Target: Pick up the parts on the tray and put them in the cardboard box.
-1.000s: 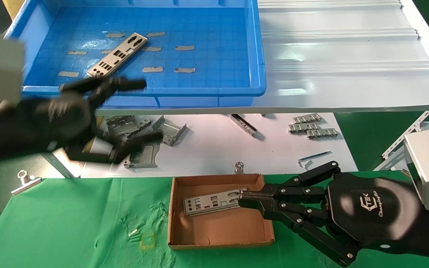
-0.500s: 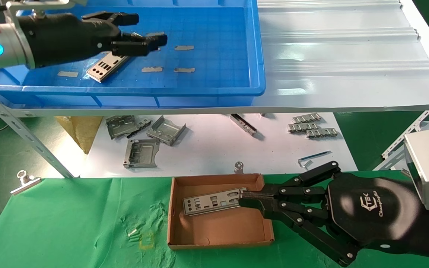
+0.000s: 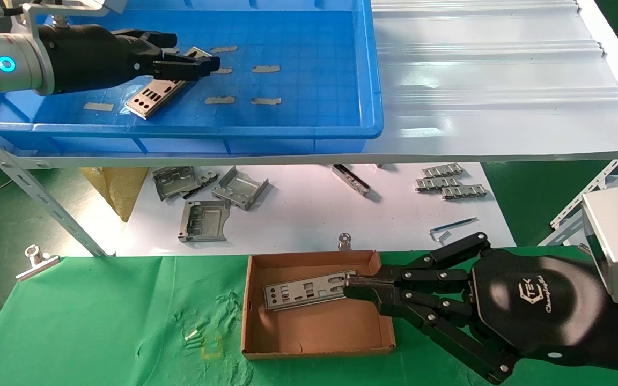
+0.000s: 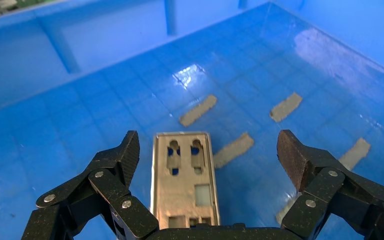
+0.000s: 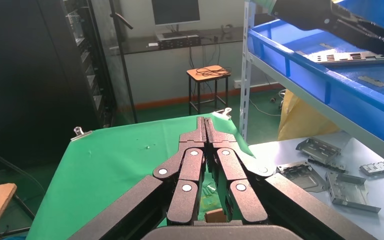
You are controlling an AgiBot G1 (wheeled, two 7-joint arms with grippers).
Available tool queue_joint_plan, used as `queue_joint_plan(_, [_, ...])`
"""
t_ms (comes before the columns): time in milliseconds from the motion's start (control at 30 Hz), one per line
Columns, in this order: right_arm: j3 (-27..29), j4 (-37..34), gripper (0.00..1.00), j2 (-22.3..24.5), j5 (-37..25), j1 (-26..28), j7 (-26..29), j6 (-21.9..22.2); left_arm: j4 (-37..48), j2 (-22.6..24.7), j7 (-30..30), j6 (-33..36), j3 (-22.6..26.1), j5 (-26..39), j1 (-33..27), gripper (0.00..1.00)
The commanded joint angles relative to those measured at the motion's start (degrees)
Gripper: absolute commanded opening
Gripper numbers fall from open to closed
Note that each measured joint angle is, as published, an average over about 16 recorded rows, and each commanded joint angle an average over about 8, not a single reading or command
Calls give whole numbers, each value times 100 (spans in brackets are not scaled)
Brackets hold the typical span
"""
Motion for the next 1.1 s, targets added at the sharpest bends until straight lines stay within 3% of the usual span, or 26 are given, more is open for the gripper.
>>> queue_joint_plan(33, [0, 0, 67, 0, 0, 0, 0, 0, 99, 30, 0, 14, 32, 45, -51, 97])
queue_joint_plan(133, [-1, 0, 99, 0, 0, 0, 0, 0, 177, 43, 26, 126, 68, 94, -100, 74])
queue_joint_plan(267, [-1, 0, 100, 0, 1, 0, -1, 0, 258, 34, 88, 253, 106, 147, -150, 24])
queue_joint_plan(367, [-2, 0, 100, 1, 1, 0, -1, 1, 291, 20, 181, 258, 125, 174, -171, 2])
queue_joint_plan(1100, [-4, 0, 100, 2, 3, 1, -2, 2, 471, 69, 570, -100, 145, 214, -196, 0])
